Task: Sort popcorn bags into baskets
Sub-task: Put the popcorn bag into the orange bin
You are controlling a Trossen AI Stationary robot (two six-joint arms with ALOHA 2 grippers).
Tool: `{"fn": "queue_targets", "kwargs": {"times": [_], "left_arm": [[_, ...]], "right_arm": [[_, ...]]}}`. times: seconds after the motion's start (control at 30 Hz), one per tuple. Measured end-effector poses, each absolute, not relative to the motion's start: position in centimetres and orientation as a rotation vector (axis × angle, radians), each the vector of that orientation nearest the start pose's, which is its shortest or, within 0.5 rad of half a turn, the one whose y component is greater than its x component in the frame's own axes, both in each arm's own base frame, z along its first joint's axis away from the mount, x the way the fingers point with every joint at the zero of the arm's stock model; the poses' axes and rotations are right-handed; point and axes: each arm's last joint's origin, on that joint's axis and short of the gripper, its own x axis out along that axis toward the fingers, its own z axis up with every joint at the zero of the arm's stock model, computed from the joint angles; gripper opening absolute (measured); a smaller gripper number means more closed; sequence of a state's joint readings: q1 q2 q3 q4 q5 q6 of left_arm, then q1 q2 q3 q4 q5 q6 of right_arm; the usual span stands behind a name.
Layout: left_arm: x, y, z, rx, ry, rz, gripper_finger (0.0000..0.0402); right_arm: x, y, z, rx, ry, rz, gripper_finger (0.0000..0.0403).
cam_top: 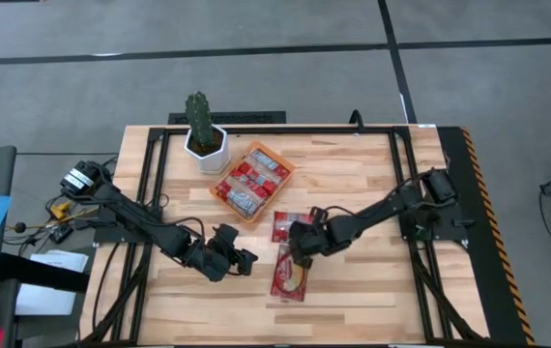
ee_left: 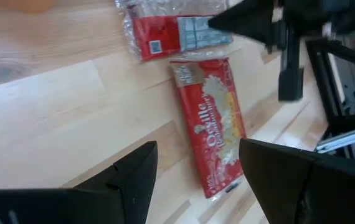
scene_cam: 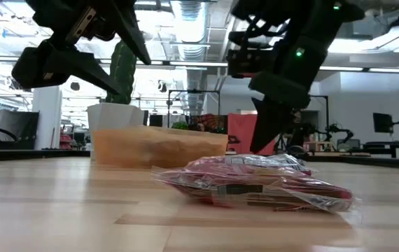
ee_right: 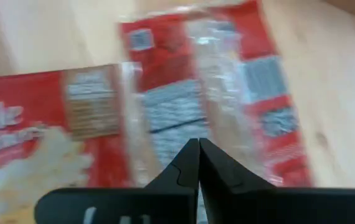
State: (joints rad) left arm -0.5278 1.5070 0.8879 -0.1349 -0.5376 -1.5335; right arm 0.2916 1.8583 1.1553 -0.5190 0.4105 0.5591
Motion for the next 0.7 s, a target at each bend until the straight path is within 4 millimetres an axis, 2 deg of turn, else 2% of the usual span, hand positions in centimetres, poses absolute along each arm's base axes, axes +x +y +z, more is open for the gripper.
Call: {"fn": "queue_targets", "kwargs": {"times": [0.17, 0.3, 0.53, 0.63, 0.7], "left_arm": [[26.7, -14.3, 20.8, -1.096, 0.497, 0.504, 0.0215], [26.6, -14.5, 20.8, -1.097, 0.492, 0.502, 0.0215], [26.4, -14.6, 20.7, -1.084, 0.497, 0.508, 0.0215], [26.4, -14.6, 20.7, -1.077, 0.498, 0.511, 0.0215], [26.4, -14.6, 20.7, -1.072, 0.501, 0.511, 0.0215]], "right_arm": [[35.2, 7.5, 14.3, 0.094, 1.074, -0.41, 0.0028], [36.6, 7.8, 13.2, 0.164, 1.047, -0.292, 0.0018], [38.1, 11.5, 12.0, 0.154, 1.021, -0.008, 0.0029], [38.2, 13.7, 12.5, 0.121, 1.005, 0.176, 0.0038], [38.1, 14.8, 12.9, 0.077, 0.997, 0.226, 0.0038]]}}
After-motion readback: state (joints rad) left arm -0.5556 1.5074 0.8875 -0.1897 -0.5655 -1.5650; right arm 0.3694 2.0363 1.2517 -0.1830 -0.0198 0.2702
